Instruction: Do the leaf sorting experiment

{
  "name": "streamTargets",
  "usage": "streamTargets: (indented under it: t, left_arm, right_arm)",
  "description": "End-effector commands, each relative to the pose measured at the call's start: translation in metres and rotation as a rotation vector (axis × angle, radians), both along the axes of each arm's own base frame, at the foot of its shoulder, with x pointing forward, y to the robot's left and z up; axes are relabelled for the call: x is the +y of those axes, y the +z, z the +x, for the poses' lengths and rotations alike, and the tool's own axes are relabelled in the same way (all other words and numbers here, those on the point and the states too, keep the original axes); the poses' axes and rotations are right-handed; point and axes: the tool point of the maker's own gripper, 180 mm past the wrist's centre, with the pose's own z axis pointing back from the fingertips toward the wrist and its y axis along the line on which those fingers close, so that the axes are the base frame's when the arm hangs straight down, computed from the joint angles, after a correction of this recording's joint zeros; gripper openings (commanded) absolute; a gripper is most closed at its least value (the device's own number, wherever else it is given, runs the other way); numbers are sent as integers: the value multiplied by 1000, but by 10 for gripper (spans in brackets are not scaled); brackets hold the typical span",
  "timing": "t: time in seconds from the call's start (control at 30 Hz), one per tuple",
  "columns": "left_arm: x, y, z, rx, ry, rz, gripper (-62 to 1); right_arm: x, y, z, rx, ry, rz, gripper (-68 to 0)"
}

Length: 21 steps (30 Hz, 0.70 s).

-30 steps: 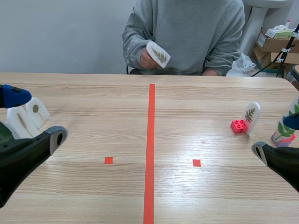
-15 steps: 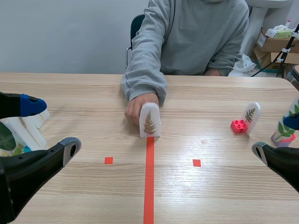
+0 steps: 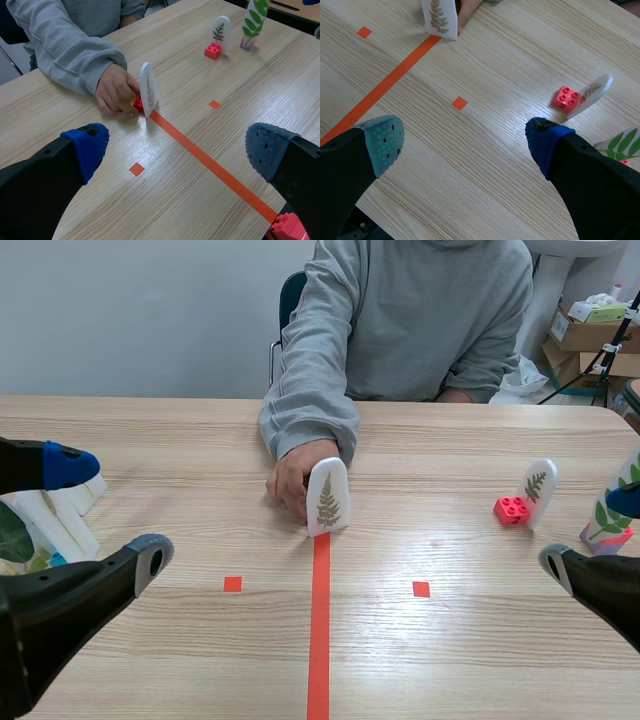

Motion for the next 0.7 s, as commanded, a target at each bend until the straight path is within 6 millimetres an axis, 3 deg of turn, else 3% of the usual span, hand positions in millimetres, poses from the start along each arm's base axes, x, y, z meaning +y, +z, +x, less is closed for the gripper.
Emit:
streamTargets:
  t: [0.0,0.67]
  left_arm:
    - [-2,4,-1,-6,-3,-20,-28]
    - [-2,2,-1,0,-3,-14,-28]
  right_arm:
    - [3,4,3,-18,4,17,-180]
    - [3,4,3,-18,4,17,-180]
